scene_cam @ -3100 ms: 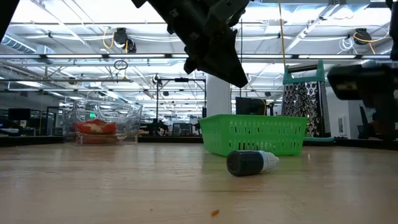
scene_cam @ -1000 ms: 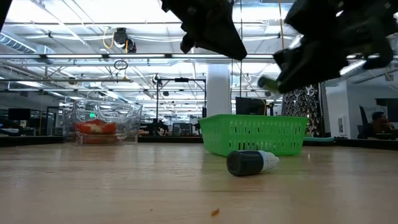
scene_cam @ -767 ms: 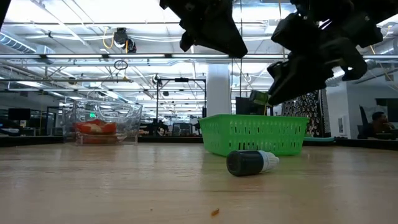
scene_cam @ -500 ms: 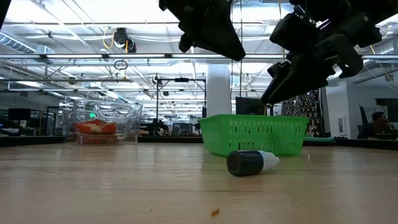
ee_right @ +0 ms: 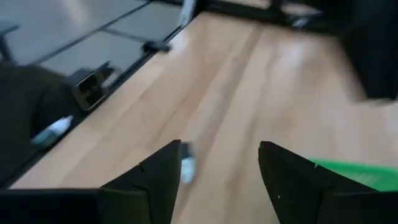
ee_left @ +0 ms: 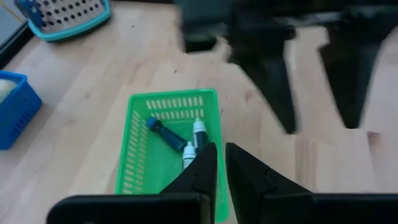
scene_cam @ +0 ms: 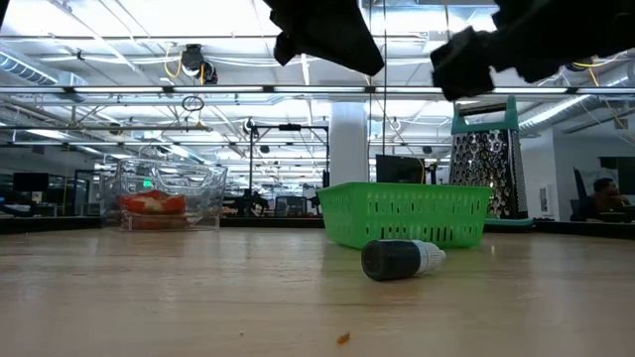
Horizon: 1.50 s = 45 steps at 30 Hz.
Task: Pick & Place Food Item
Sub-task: Put the red food coloring bottle into the green bin
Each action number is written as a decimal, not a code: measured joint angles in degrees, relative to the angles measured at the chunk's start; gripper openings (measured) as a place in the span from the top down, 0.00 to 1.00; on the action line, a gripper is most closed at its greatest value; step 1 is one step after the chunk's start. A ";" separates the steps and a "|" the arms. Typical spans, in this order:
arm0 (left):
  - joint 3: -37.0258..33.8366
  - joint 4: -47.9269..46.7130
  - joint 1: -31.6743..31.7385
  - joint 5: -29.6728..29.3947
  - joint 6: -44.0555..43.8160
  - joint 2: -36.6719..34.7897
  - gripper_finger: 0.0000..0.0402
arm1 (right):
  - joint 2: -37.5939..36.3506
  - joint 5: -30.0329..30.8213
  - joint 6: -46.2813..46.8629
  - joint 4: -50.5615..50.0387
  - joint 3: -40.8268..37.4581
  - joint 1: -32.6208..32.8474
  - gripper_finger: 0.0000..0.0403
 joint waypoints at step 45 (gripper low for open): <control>0.00 1.65 -0.58 -2.52 -1.47 -0.37 0.91 | 31.16 -2.75 0.35 0.55 15.58 2.72 0.90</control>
